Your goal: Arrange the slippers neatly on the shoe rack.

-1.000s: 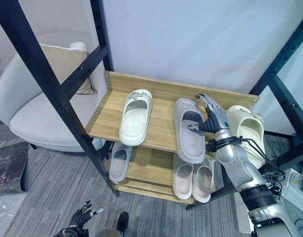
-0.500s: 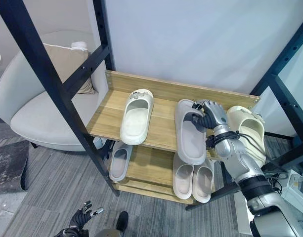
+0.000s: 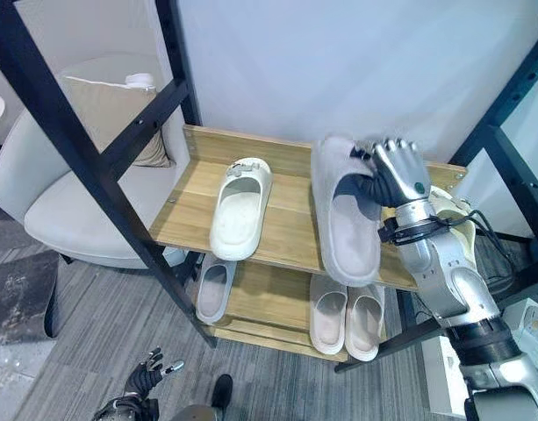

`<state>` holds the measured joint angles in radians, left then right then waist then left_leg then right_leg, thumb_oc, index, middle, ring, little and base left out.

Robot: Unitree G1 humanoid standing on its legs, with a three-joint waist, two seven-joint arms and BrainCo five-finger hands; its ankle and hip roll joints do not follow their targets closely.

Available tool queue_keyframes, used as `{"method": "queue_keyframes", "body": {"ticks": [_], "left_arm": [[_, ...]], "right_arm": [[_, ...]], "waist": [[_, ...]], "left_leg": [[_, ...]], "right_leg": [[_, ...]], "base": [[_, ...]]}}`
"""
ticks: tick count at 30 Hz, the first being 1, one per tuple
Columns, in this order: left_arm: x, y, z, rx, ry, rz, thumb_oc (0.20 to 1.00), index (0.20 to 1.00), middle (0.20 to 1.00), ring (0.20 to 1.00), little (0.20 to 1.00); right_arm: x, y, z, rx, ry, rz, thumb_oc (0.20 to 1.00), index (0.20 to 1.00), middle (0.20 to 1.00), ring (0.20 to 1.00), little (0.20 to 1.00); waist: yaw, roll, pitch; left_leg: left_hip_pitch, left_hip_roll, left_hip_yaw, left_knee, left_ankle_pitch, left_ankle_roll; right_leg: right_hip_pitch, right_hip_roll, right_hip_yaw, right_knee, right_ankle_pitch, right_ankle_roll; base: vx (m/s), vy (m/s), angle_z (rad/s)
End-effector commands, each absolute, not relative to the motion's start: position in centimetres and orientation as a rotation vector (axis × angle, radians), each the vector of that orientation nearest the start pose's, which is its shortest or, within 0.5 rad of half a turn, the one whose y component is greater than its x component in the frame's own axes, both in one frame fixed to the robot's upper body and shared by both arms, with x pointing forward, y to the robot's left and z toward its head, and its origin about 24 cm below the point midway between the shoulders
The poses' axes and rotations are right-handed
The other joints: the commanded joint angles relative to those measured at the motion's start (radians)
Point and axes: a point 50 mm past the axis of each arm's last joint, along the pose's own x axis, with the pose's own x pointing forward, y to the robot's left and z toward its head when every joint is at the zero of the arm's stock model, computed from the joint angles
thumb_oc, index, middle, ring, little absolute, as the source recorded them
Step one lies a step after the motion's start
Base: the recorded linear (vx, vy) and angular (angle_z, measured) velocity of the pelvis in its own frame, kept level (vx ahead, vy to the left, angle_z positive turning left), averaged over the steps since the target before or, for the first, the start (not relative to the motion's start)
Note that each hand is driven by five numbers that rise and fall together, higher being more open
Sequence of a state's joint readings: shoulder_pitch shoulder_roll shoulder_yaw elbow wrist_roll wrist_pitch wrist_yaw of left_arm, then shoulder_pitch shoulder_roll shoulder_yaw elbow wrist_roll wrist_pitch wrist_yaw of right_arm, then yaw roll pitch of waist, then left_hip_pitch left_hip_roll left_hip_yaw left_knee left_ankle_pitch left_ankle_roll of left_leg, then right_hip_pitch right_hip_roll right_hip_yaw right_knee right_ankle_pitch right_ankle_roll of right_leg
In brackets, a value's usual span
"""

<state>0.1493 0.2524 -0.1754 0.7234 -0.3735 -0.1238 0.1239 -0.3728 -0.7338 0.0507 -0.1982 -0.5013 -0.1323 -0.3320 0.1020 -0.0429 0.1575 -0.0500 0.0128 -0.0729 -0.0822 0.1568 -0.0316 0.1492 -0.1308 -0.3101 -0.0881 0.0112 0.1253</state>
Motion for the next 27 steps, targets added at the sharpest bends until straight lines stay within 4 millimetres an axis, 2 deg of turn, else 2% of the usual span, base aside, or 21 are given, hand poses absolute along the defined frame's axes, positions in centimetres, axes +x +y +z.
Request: {"method": "queue_keyframes", "body": {"ticks": [1, 4, 7, 8, 9, 11, 12, 13, 14, 17, 18, 19, 22, 23, 24, 25, 27], "left_arm": [[16.1, 22.1, -10.7, -0.006, 0.658, 0.246, 1.0, 1.0, 1.0, 1.0, 1.0], [15.8, 21.9, -10.9, -0.015, 0.67, 0.255, 1.0, 1.0, 1.0, 1.0, 1.0], [15.5, 21.5, -11.2, -0.04, 0.687, 0.267, 1.0, 1.0, 1.0, 1.0, 1.0], [15.2, 21.3, -11.6, -0.054, 0.712, 0.284, 1.0, 1.0, 1.0, 1.0, 1.0], [15.2, 21.3, -11.6, -0.055, 0.712, 0.285, 1.0, 1.0, 1.0, 1.0, 1.0], [14.7, 21.0, -12.1, -0.073, 0.748, 0.315, 1.0, 1.0, 1.0, 1.0, 1.0], [14.8, 21.0, -12.1, -0.073, 0.748, 0.315, 1.0, 1.0, 1.0, 1.0, 1.0], [14.9, 20.7, -12.1, -0.095, 0.746, 0.33, 1.0, 1.0, 1.0, 1.0, 1.0], [14.9, 20.7, -12.1, -0.095, 0.746, 0.33, 1.0, 1.0, 1.0, 1.0, 1.0], [14.9, 21.0, -12.3, -0.086, 0.747, 0.353, 1.0, 1.0, 1.0, 1.0, 1.0], [15.0, 21.0, -12.3, -0.086, 0.747, 0.353, 1.0, 1.0, 1.0, 1.0, 1.0], [15.1, 21.0, -12.2, -0.08, 0.74, 0.357, 1.0, 1.0, 1.0, 1.0, 1.0], [15.2, 21.2, -12.2, -0.073, 0.732, 0.359, 1.0, 1.0, 1.0, 1.0, 1.0], [15.1, 21.3, -12.3, -0.069, 0.736, 0.365, 1.0, 1.0, 1.0, 1.0, 1.0], [15.1, 21.3, -12.3, -0.07, 0.736, 0.365, 1.0, 1.0, 1.0, 1.0, 1.0], [15.0, 21.3, -12.4, -0.071, 0.735, 0.37, 1.0, 1.0, 1.0, 1.0, 1.0], [14.7, 21.3, -12.5, -0.08, 0.734, 0.37, 1.0, 1.0, 1.0, 1.0, 1.0]], "right_arm": [[24.1, -19.5, 27.4, -0.831, -1.168, -0.278, 0.2, 0.2, 0.2, 0.2, 0.2], [22.3, -18.7, 27.8, -0.445, -1.26, -0.197, 0.2, 0.2, 0.2, 0.2, 0.2], [21.5, -16.7, 27.4, 0.08, -1.253, 0.054, 0.2, 0.2, 0.2, 0.2, 0.2], [21.1, -13.7, 26.7, 0.435, -1.178, 0.353, 0.2, 0.2, 0.2, 0.2, 0.2], [21.1, -13.7, 26.7, 0.436, -1.178, 0.355, 0.2, 0.2, 0.2, 0.2, 0.2], [21.0, -10.0, 25.5, 0.749, -0.993, 0.631, 0.2, 0.2, 0.2, 0.2, 0.2], [21.0, -10.0, 25.5, 0.749, -0.993, 0.632, 0.2, 0.2, 0.2, 0.2, 0.2], [20.0, -6.7, 25.2, 0.849, -0.868, 0.868, 0.2, 0.2, 0.2, 0.2, 0.2], [20.0, -6.7, 25.2, 0.849, -0.868, 0.869, 0.2, 0.2, 0.2, 0.2, 0.2], [19.2, -2.8, 24.1, 0.878, -0.703, 1.076, 0.2, 0.2, 0.2, 0.2, 0.2], [19.2, -2.8, 24.1, 0.878, -0.703, 1.076, 0.2, 0.2, 0.2, 0.2, 0.2], [19.0, -1.5, 23.1, 0.851, -0.632, 1.14, 0.2, 0.2, 0.2, 0.2, 0.2], [18.9, -0.2, 21.1, 0.805, -0.526, 1.192, 0.2, 0.2, 0.2, 0.2, 0.2], [19.0, 0.7, 19.0, 0.681, -0.461, 1.209, 0.2, 0.2, 0.2, 0.2, 0.2], [19.0, 0.7, 19.0, 0.681, -0.461, 1.209, 0.2, 0.2, 0.2, 0.2, 0.2], [18.9, 1.1, 17.9, 0.632, -0.42, 1.211, 0.2, 0.2, 0.2, 0.2, 0.2], [19.9, 1.6, 12.9, 0.293, -0.326, 1.148, 0.2, 0.2, 0.2, 0.2, 0.2]], "waist": [[0.01, -0.016, -0.02], [0.002, -0.005, -0.022], [-0.001, 0.001, -0.021], [0.0, 0.007, -0.019], [-0.002, 0.007, -0.02], [0.001, 0.013, -0.018], [0.0, 0.012, -0.02], [0.006, 0.017, -0.022], [0.005, 0.017, -0.021], [0.023, 0.019, -0.018], [0.022, 0.019, -0.018], [0.032, 0.018, -0.015], [0.043, 0.016, -0.006], [0.053, 0.014, 0.004], [0.052, 0.014, 0.005], [0.056, 0.014, 0.009], [0.065, 0.012, 0.024]], "left_leg": [[0.111, 0.015, -0.011, 0.003, -0.176, -0.011], [0.111, 0.016, -0.007, 0.003, -0.175, -0.011], [0.115, 0.016, -0.004, 0.003, -0.175, -0.012], [0.117, 0.017, 0.001, 0.003, -0.174, -0.014], [0.116, 0.017, 0.0, 0.003, -0.174, -0.014], [0.123, 0.019, 0.005, 0.005, -0.176, -0.015], [0.119, 0.017, 0.003, 0.005, -0.174, -0.014], [0.119, 0.016, 0.001, 0.008, -0.174, -0.014], [0.119, 0.016, 0.001, 0.008, -0.174, -0.015], [0.117, 0.016, -0.012, 0.011, -0.17, -0.017], [0.117, 0.016, -0.013, 0.011, -0.17, -0.017], [0.115, 0.016, -0.021, 0.01, -0.168, -0.019], [0.111, 0.015, -0.035, 0.01, -0.166, -0.022], [0.107, 0.013, -0.048, 0.011, -0.163, -0.024], [0.107, 0.013, -0.049, 0.011, -0.163, -0.024], [0.104, 0.013, -0.054, 0.011, -0.162, -0.025], [0.095, 0.011, -0.069, 0.012, -0.157, -0.028]], "right_leg": [[-0.041, -0.013, 0.001, 0.001, -0.017, 0.013], [-0.042, -0.013, 0.004, 0.001, -0.018, 0.011], [-0.04, -0.013, 0.007, 0.001, -0.019, 0.007], [-0.039, -0.014, 0.009, 0.001, -0.017, 0.004], [-0.039, -0.014, 0.009, 0.001, -0.017, 0.004], [-0.035, -0.013, 0.013, 0.001, -0.018, -0.001], [-0.038, -0.015, 0.012, 0.001, -0.016, 0.0], [-0.037, -0.016, 0.012, 0.001, -0.015, -0.003], [-0.037, -0.016, 0.012, 0.001, -0.015, -0.003], [-0.033, -0.017, 0.004, 0.001, -0.017, -0.007], [-0.033, -0.017, 0.003, 0.001, -0.017, -0.007], [-0.03, -0.018, -0.006, 0.001, -0.016, -0.008], [-0.026, -0.02, -0.02, 0.001, -0.017, -0.008], [-0.022, -0.022, -0.034, 0.001, -0.016, -0.009], [-0.021, -0.021, -0.035, 0.001, -0.016, -0.009], [-0.021, -0.021, -0.04, 0.001, -0.016, -0.008], [-0.021, -0.022, -0.056, 0.003, -0.018, -0.006]], "base": [[0.0, 0.0, 0.0], [-0.01, -0.007, -0.02], [-0.01, -0.022, -0.05], [0.0, 0.0, 0.0], [0.0, 0.0, 0.0], [0.0, 0.0, 0.0], [0.0, 0.0, 0.0], [-0.01, -0.005, 0.05], [-0.02, -0.013, 0.05], [-0.01, -0.013, 0.04], [0.0, 0.0, 0.0], [-0.02, -0.012, 0.04], [-0.02, -0.014, 0.22], [-0.02, -0.009, 0.16], [-0.02, -0.012, 0.11], [-0.02, -0.01, 0.2], [-0.04, 0.002, 0.18]]}}
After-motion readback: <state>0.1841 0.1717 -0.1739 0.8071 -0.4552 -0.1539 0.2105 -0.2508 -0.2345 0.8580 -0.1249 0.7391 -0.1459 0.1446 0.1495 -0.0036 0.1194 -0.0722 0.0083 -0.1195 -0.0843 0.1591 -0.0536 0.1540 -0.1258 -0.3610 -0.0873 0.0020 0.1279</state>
